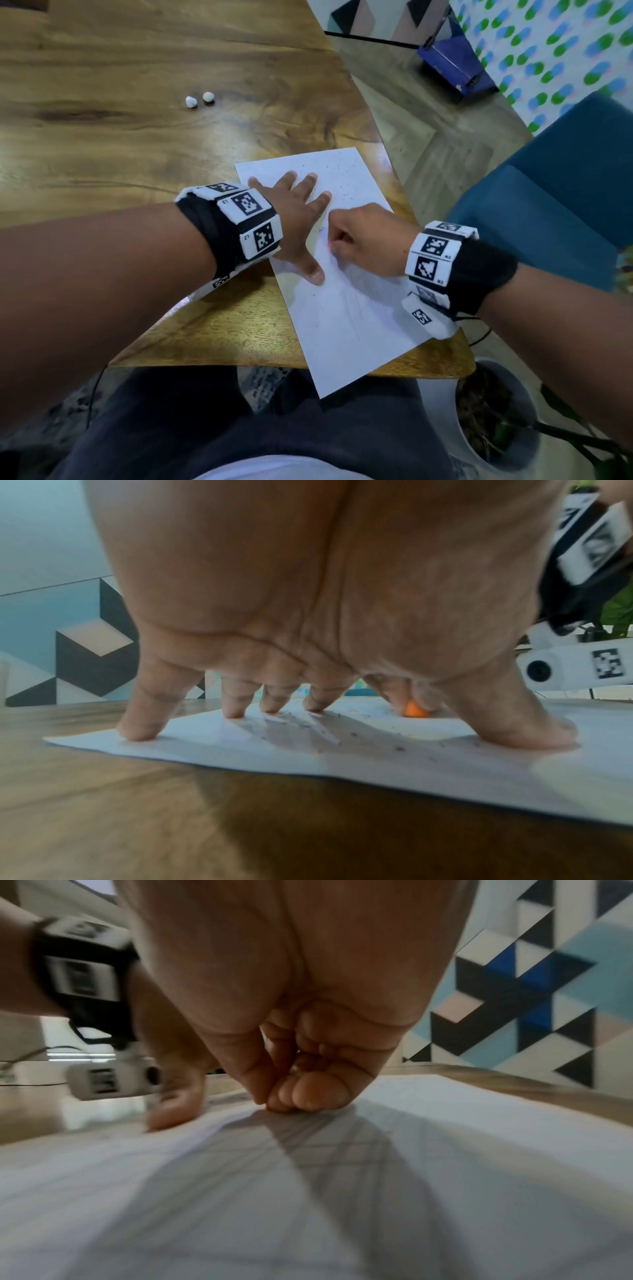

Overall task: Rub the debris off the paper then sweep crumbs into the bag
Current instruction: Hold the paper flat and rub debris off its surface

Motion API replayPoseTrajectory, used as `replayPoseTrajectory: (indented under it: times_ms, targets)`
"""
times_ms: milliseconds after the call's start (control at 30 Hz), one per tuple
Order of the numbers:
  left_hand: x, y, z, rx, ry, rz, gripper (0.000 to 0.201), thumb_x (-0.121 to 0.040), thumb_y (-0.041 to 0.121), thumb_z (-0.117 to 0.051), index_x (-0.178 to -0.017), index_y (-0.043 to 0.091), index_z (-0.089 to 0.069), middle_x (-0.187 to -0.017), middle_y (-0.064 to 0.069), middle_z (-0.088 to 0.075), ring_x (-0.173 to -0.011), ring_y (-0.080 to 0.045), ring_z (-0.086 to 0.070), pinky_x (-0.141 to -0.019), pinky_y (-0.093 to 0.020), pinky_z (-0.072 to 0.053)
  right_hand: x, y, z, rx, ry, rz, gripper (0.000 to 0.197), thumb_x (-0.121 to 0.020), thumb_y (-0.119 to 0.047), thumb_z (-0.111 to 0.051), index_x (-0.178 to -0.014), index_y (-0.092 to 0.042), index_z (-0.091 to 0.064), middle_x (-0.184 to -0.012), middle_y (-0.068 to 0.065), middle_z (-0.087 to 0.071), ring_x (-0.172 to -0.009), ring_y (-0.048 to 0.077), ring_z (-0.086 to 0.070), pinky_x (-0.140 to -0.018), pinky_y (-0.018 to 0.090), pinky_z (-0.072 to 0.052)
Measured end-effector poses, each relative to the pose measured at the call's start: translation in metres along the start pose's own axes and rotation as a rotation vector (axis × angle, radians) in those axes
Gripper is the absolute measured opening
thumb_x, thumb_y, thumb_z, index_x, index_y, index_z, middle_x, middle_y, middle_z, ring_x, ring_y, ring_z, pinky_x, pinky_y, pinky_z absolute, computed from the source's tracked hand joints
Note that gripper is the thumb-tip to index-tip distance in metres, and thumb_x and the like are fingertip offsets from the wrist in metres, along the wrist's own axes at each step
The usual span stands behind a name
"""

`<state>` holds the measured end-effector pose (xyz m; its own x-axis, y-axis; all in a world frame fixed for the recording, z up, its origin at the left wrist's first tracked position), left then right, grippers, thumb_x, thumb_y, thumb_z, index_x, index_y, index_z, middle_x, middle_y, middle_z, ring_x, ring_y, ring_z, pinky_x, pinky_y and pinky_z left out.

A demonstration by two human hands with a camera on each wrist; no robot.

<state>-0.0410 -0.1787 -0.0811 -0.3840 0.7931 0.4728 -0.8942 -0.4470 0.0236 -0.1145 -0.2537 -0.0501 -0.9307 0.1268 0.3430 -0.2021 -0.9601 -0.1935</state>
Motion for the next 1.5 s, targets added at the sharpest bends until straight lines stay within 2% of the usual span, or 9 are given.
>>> replayPoseTrajectory:
  times_ms: [167,333,467,567,867,933,1133,1367,1500]
  targets:
    - [0.000,0.001,0.000,-0.003,-0.004,0.002,0.144,-0.058,0.093,-0.065,-0.161,0.028,0.012,-0.170,-0.003,0.020,-0.157,-0.033,0.011,-0.113,-0.076,-0.020,-0.014,0.011,0.013,0.015,0.062,-0.066,0.006,-0.090,-0.024,-0.055,-0.090,-0.020,-0.059,-0.087,0.000,-0.067,-0.086,0.023,-0.062,-0.078,0.038,-0.054]
    - [0.000,0.000,-0.001,0.010,-0.013,0.008,0.146,-0.056,0.093,-0.065,-0.161,0.030,0.014,-0.169,-0.002,0.022,-0.156,-0.032,0.014,-0.113,-0.076,-0.018,-0.032,0.038,0.034,0.053,0.154,-0.184,0.007,-0.091,-0.021,-0.053,-0.089,-0.017,-0.059,-0.085,0.001,-0.067,-0.084,0.021,-0.059,-0.106,0.044,-0.039]
    - [-0.003,0.001,-0.002,0.002,-0.031,0.015,0.150,-0.052,0.094,-0.067,-0.160,0.030,0.016,-0.169,-0.003,0.024,-0.156,-0.034,0.016,-0.113,-0.077,-0.016,-0.003,0.009,0.009,0.045,0.054,-0.052,0.008,-0.091,-0.026,-0.053,-0.088,-0.020,-0.057,-0.084,-0.001,-0.066,-0.082,0.023,-0.061,-0.081,0.042,-0.053]
    - [-0.004,0.003,-0.002,-0.007,-0.037,0.019,0.151,-0.053,0.094,-0.067,-0.160,0.029,0.017,-0.168,-0.004,0.026,-0.156,-0.034,0.017,-0.113,-0.077,-0.016,0.019,-0.017,-0.009,0.068,-0.065,0.105,0.011,-0.094,-0.027,-0.052,-0.093,-0.017,-0.058,-0.088,-0.001,-0.066,-0.082,0.022,-0.060,-0.072,0.040,-0.051]
    - [-0.004,0.004,-0.001,-0.021,-0.012,0.025,0.153,-0.048,0.095,-0.067,-0.160,0.030,0.014,-0.169,-0.004,0.021,-0.156,-0.035,0.012,-0.109,-0.078,-0.021,-0.028,0.047,0.029,0.076,0.156,-0.185,0.009,-0.090,-0.020,-0.053,-0.091,-0.014,-0.060,-0.086,0.005,-0.068,-0.086,0.026,-0.061,-0.078,0.031,-0.043]
    - [-0.004,0.004,-0.001,-0.021,-0.004,0.024,0.153,-0.048,0.095,-0.067,-0.160,0.030,0.014,-0.169,-0.004,0.021,-0.156,-0.035,0.012,-0.109,-0.078,-0.021,-0.023,0.040,0.025,0.083,0.150,-0.161,0.007,-0.089,-0.021,-0.052,-0.087,-0.017,-0.057,-0.082,0.003,-0.066,-0.083,0.026,-0.061,-0.088,0.039,-0.050]
    - [-0.006,0.004,-0.002,-0.013,-0.014,-0.001,0.145,-0.051,0.093,-0.068,-0.158,0.041,0.013,-0.169,-0.006,0.021,-0.155,-0.039,0.013,-0.106,-0.079,-0.024,0.018,-0.015,-0.012,0.063,-0.072,0.108,0.008,-0.092,-0.026,-0.053,-0.091,-0.019,-0.057,-0.087,-0.003,-0.065,-0.081,0.021,-0.059,-0.071,0.037,-0.050]
    - [-0.004,0.003,-0.002,-0.015,-0.029,0.010,0.145,-0.050,0.095,-0.066,-0.158,0.043,0.016,-0.168,-0.005,0.022,-0.155,-0.037,0.014,-0.107,-0.080,-0.024,-0.025,0.037,0.025,0.028,0.148,-0.138,0.009,-0.090,-0.024,-0.053,-0.091,-0.017,-0.059,-0.086,0.002,-0.068,-0.085,0.024,-0.061,-0.091,0.038,-0.050]
    - [-0.004,0.004,-0.002,-0.009,-0.016,0.005,0.144,-0.050,0.095,-0.066,-0.158,0.044,0.015,-0.169,-0.006,0.021,-0.155,-0.038,0.014,-0.107,-0.080,-0.022,-0.021,0.032,0.022,0.104,0.132,-0.121,0.008,-0.093,-0.025,-0.049,-0.089,-0.019,-0.053,-0.087,0.002,-0.064,-0.085,0.026,-0.061,-0.076,0.031,-0.048]
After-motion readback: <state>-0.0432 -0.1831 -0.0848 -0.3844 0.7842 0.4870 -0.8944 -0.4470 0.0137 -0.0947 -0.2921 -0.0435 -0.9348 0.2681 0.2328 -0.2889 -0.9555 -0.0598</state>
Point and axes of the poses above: each hand's wrist, its own x-axis away from the middle knuckle, its own z-axis out of the back of the hand, y = z × x, the point moved 8 cm from there along -x, towards the middle knuckle
